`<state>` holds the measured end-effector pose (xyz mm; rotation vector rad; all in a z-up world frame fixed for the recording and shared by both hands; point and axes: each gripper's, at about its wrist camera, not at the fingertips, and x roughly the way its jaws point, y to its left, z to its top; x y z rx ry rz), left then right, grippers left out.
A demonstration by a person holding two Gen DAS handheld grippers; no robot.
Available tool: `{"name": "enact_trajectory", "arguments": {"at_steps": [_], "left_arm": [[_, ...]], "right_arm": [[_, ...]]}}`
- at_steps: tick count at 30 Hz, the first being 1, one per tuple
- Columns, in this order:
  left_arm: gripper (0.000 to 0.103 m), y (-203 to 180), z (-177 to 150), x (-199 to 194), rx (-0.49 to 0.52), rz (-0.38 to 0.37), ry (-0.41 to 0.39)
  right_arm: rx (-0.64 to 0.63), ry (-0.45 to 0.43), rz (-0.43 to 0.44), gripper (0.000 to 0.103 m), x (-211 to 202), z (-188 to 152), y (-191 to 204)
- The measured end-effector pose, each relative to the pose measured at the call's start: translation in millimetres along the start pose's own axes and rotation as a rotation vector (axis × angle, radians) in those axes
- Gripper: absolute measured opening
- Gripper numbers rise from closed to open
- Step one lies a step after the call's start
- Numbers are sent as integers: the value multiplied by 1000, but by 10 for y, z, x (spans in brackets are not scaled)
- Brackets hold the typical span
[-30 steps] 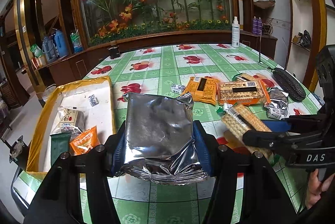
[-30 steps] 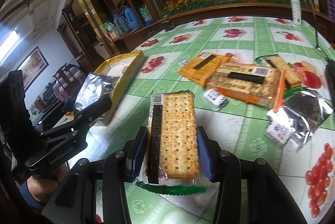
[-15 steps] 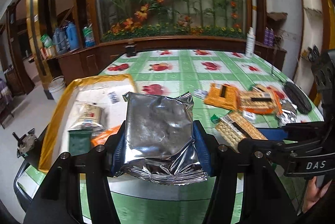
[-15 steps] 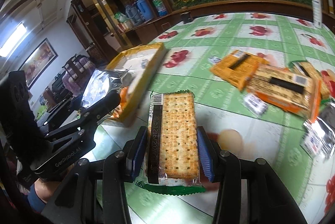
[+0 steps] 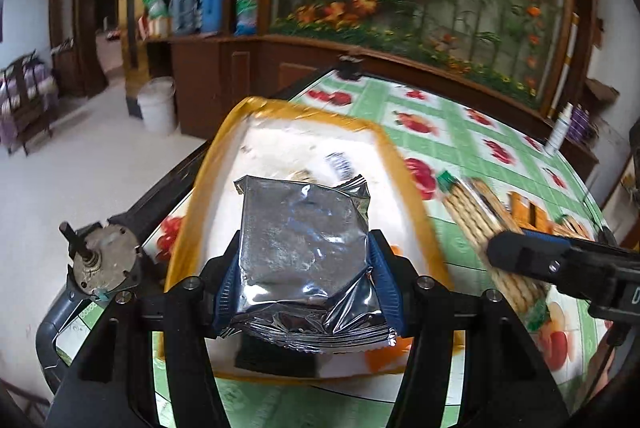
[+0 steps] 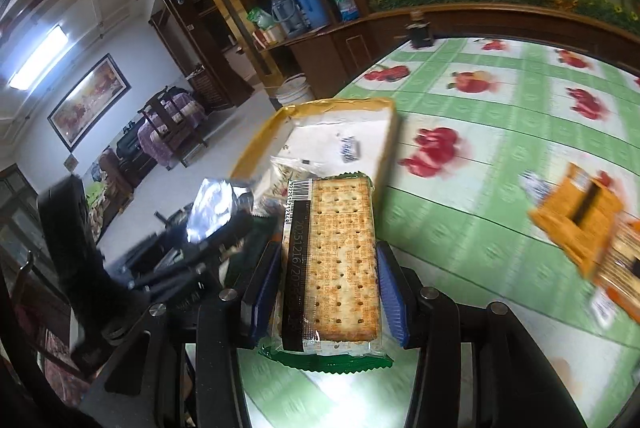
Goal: Organize snacks
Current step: 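Lower the silver foil bag into the tray and open left gripper while right gripper drops the cracker pack there, then grasp the small white milk packet with left gripper while right gripper grasps a long cracker pack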
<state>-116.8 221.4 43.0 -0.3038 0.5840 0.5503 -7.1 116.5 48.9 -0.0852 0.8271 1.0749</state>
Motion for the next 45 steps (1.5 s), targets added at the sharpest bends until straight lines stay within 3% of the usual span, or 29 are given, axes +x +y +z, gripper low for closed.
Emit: {"name": "enact_trajectory", "arguments": {"at_steps": [4,12,20,25,30,34,40,42,45], "left_arm": [[58,106,-23,78,-26,17,20],[58,134,-50,124,-34,13,40],[59,109,-34,111,-17,20,41],[59,27,-12,-18,-3,4,15],[59,-189,-13,-170,31,-33,-15],[59,-464,-67,-241,89,-77,-20],[59,-948,-175,-301,202,-148,-3],[59,-1063,-229,-313,231,-163,7],[59,-1162,-284,-315,261,-178,24]], "right_arm": [[-9,27,6,47,320,117,165],[-22,45,-63,47,721,164,227],[-35,32,-50,54,669,154,214],[-34,-29,-47,53,374,147,150],[38,-76,-107,54,-26,143,-401],[136,-115,-236,54,-415,91,-1078],[282,-136,-446,64,-933,-42,-2015],[323,-86,-453,64,-965,-103,-2215],[349,-18,-375,64,-948,-224,-2268]]}}
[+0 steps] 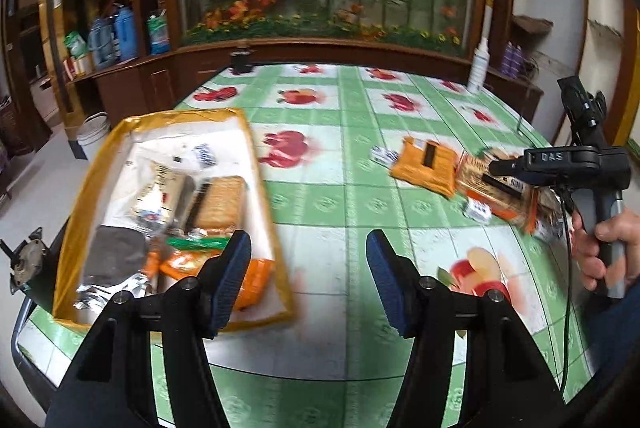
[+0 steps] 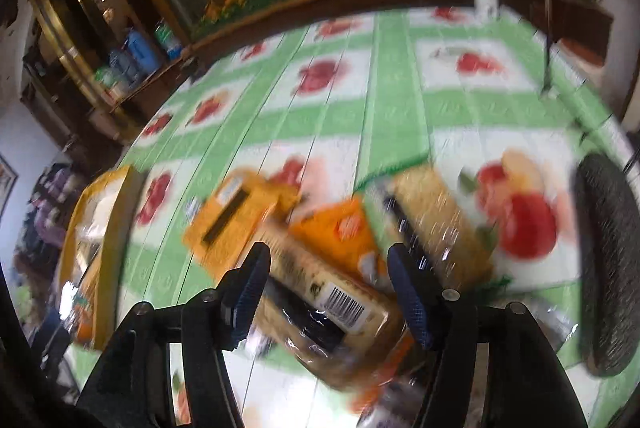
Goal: Organize snacks
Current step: 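Grasp the small white milk packet with left gripper while right gripper grasps a long cracker pack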
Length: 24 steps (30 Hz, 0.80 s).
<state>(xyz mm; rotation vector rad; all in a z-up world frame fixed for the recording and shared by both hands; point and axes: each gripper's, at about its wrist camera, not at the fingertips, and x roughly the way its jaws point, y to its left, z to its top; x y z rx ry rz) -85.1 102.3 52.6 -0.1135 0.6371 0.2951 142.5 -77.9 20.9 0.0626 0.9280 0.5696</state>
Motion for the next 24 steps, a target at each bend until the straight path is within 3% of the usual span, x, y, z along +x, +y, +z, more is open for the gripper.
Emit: {"name": "enact_trajectory", "arguments": {"at_steps": [2,4,8,15,16,17,18,21,24], "left_arm": [[59,-37,-17,2,11,-7,7],[59,-69,-12,11,14,-8,13],[59,-133,-22,27,13,-25,22],[59,-231,-20,36,40,-28,36],[59,-248,-19,43,42,-33,42],[59,-264,-17,58,43,-44,49],[59,-281,-13,71,40,-60,60],[59,-348,2,129,26,-126,98],[59,-425,22,229,8,-182,146]], "right_arm": [[-29,57,91,72,-8,-146,73],[-99,70,121,72,-61,-295,179],[-161,41,28,74,-64,-383,290],[-355,59,-30,73,-47,-633,633],[-382,61,-45,70,-18,-673,686],[-411,64,-56,58,-3,-726,736],[-423,67,-56,57,15,-754,763],[-391,82,96,55,-68,-756,762],[-328,44,148,54,-182,-685,682]]}}
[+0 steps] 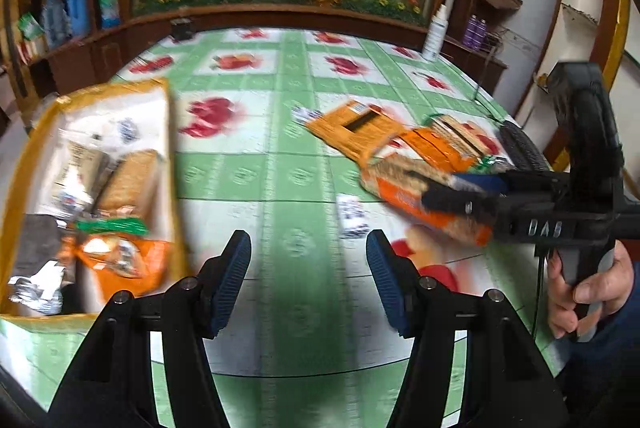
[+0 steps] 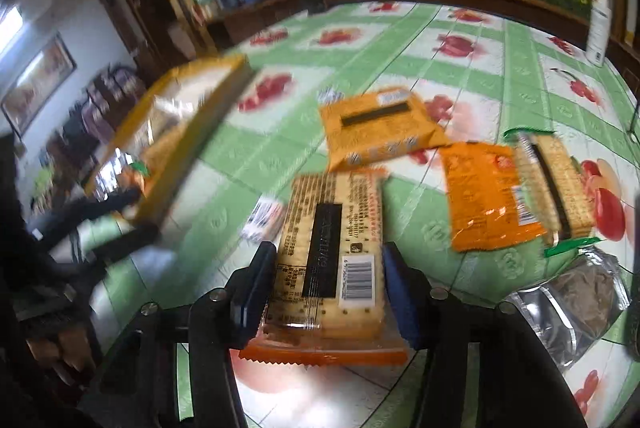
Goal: Organize snacks
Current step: 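Grasp the small white milk packet with left gripper while right gripper grasps a long cracker pack, then carry the milk packet into the tray with left gripper while right gripper releases the long cracker pack there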
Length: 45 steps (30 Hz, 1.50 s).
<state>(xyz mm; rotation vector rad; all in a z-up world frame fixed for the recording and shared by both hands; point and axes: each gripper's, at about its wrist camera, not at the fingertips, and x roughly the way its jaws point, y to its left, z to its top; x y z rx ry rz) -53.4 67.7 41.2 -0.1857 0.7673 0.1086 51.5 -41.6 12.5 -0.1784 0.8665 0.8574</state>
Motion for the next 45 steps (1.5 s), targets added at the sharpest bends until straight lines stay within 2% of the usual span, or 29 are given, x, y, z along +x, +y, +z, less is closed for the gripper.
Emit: {"name": "enact_trajectory", "arguments": {"at_steps": [2,5,8,10,11,12,15,16,18,32,36,38,45], "left_arm": [[59,-39,12,89,-15,-28,35],[59,-135,48,282,-7,-8,76],[58,-241,88,456,32,19,110],[57,-269,104,520,40,11,121],[53,-306,111,570,51,17,129],[42,-321,111,607,61,22,138],[36,-381,120,661,99,57,132],[26,-402,123,668,113,69,127],[17,-395,130,668,114,72,122],[16,-340,73,488,83,31,91],[16,-325,79,442,74,26,78],[16,-317,89,412,68,23,70],[17,-265,135,306,49,20,43]], "right_arm": [[51,-35,4,54,-82,21,-82],[92,-59,-4,54,-161,34,-172],[96,-41,-13,54,-144,22,-185],[93,-27,-34,54,-113,13,-180],[90,-23,-40,54,-109,24,-188],[85,-20,-46,54,-98,22,-183],[73,-7,-62,54,-63,9,-169],[65,3,-69,54,-45,3,-155],[55,12,-82,54,-13,-6,-134],[0,66,-148,59,180,-58,-43],[-39,53,-190,55,193,-86,12],[-36,46,-179,55,175,-91,13],[0,-17,-52,55,31,-36,25]]}}
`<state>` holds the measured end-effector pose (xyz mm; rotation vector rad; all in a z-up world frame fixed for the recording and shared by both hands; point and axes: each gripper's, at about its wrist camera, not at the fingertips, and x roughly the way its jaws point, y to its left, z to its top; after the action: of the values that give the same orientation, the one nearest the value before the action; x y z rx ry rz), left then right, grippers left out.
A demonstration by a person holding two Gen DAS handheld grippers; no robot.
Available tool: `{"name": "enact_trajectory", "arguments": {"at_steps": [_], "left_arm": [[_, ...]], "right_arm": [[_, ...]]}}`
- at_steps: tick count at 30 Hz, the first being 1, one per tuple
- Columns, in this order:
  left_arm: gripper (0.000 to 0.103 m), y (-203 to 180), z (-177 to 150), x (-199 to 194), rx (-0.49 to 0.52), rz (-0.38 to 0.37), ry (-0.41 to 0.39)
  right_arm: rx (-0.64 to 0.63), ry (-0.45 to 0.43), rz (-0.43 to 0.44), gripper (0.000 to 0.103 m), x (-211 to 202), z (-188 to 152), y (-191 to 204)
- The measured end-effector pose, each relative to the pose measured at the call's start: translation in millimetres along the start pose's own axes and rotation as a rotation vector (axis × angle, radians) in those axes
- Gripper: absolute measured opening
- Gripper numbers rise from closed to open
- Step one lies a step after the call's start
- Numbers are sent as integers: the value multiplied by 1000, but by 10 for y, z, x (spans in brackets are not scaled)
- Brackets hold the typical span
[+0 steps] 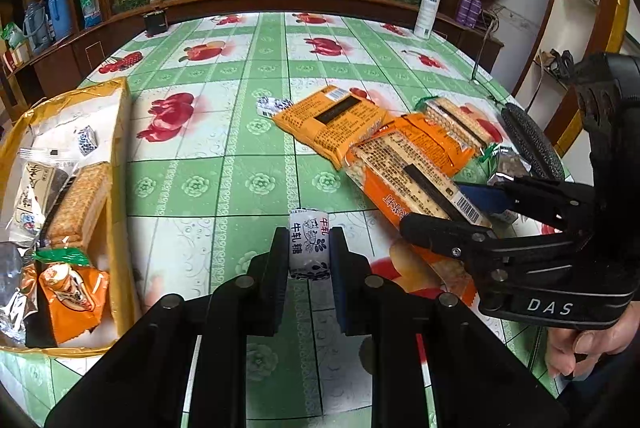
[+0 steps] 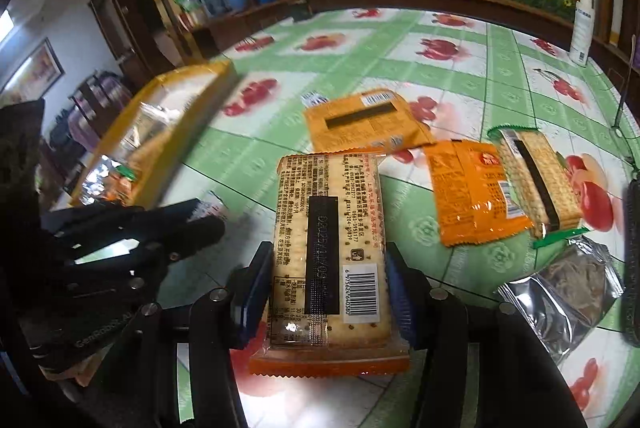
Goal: Organize snacks
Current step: 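Carry the milk packet into the tray with left gripper while right gripper releases the long cracker pack there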
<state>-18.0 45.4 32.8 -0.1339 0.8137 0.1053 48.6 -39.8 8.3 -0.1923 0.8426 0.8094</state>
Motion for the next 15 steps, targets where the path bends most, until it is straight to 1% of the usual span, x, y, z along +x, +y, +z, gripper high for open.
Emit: {"name": "enact_trajectory", "arguments": {"at_steps": [4,8,15], "left_arm": [[17,47,17,-51,-14,0,-13],[17,112,30,-110,-30,-2,-28],[17,256,47,-215,-65,2,-51]], "right_arm": [[21,-6,37,54,-13,5,0],[35,-29,80,54,-61,24,27],[50,-50,127,54,-78,64,218]]}}
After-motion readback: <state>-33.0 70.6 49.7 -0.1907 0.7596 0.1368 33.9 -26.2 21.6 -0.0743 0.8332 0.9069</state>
